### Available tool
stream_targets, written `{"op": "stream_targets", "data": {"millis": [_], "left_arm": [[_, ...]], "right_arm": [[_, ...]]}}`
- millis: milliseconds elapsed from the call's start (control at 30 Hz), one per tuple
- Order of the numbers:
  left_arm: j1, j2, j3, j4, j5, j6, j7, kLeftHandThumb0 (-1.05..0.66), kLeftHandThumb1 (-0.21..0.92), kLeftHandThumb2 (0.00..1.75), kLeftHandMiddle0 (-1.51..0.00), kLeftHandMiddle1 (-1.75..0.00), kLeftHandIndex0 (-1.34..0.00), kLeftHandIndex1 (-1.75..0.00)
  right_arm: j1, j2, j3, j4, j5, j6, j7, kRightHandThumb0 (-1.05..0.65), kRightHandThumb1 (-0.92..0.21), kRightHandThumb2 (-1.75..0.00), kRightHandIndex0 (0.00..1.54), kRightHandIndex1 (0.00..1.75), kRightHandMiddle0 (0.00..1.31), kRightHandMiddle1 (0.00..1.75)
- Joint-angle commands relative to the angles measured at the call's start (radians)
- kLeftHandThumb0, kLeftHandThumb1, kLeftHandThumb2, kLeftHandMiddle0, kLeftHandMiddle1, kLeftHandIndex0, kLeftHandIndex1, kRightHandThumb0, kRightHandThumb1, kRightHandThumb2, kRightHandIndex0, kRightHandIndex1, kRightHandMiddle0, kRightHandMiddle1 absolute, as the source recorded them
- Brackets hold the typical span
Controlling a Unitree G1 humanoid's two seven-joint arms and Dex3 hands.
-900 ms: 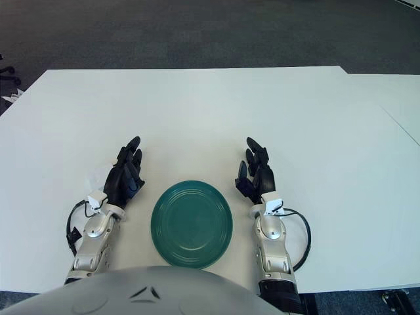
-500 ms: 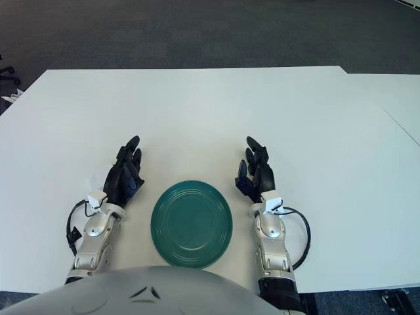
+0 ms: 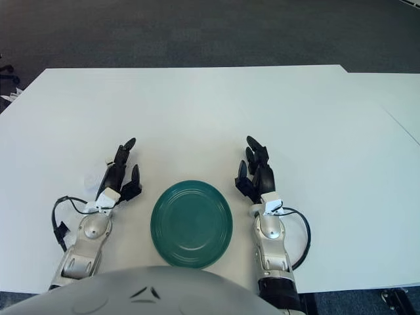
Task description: Put the charger into the plate.
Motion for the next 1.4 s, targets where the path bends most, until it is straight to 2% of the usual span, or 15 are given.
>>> {"op": "stream_targets", "data": {"millis": [0, 100, 333, 533, 667, 867, 1100, 1233, 1367], "left_arm": [[0.023, 0.123, 0.011, -0.155, 0.219, -0.037, 0.02, -1.05, 0.92, 0.72, -0.17, 0.0, 0.0, -0.7], [0.033, 0.148, 0.02, -0.221, 0.265, -0.024, -0.03, -1.05, 0.92, 0.7, -0.18, 0.0, 0.0, -0.7], [0.034, 0.211, 0.035, -0.282, 0.329, -0.028, -0.115, -1.05, 0.92, 0.79, -0.2, -0.01, 0.0, -0.68], [-0.001, 0.272, 0.078, -0.249, 0.306, -0.075, -0.134, -1.05, 0.92, 0.86, -0.21, -0.01, 0.0, -0.64], [-0.025, 0.312, 0.105, -0.196, 0.289, -0.118, -0.102, -1.05, 0.92, 0.87, -0.21, 0.0, 0.0, -0.6], [-0.034, 0.323, 0.11, -0.169, 0.277, -0.161, -0.065, -1.05, 0.92, 0.86, -0.18, 0.0, 0.0, -0.51], [-0.045, 0.309, 0.105, -0.146, 0.248, -0.202, -0.032, -1.05, 0.92, 0.79, -0.16, 0.0, 0.0, -0.52], [-0.057, 0.293, 0.105, -0.137, 0.215, -0.189, -0.074, -1.05, 0.92, 0.76, -0.16, 0.0, 0.0, -0.52], [-0.096, 0.312, 0.111, -0.061, 0.185, -0.184, -0.11, -1.05, 0.92, 0.69, -0.13, 0.0, 0.0, -0.52]], "right_arm": [[0.044, 0.008, 0.009, 0.08, -0.013, 0.1, -0.007, -0.72, -0.92, -0.89, 0.17, 0.0, 0.0, 0.51], [0.041, 0.006, 0.011, 0.084, -0.014, 0.1, -0.006, -0.72, -0.92, -0.89, 0.17, 0.0, 0.0, 0.5], [0.038, -0.001, 0.018, 0.093, -0.021, 0.094, -0.004, -0.72, -0.92, -0.89, 0.15, 0.0, 0.0, 0.47], [0.036, -0.005, 0.02, 0.097, -0.023, 0.092, -0.004, -0.72, -0.92, -0.89, 0.14, 0.0, 0.0, 0.45], [0.034, -0.005, 0.017, 0.1, -0.017, 0.096, -0.006, -0.73, -0.92, -0.9, 0.15, 0.0, 0.0, 0.45], [0.032, -0.009, 0.015, 0.103, -0.017, 0.099, -0.005, -0.73, -0.92, -0.9, 0.15, 0.0, 0.0, 0.46], [0.03, -0.018, 0.016, 0.103, -0.018, 0.108, 0.002, -0.74, -0.92, -0.9, 0.14, 0.0, 0.0, 0.44], [0.03, -0.019, 0.018, 0.099, -0.012, 0.113, 0.006, -0.75, -0.92, -0.9, 0.14, 0.0, 0.0, 0.44], [0.032, -0.021, 0.019, 0.093, -0.009, 0.116, 0.009, -0.75, -0.92, -0.91, 0.13, 0.0, 0.0, 0.43]]}}
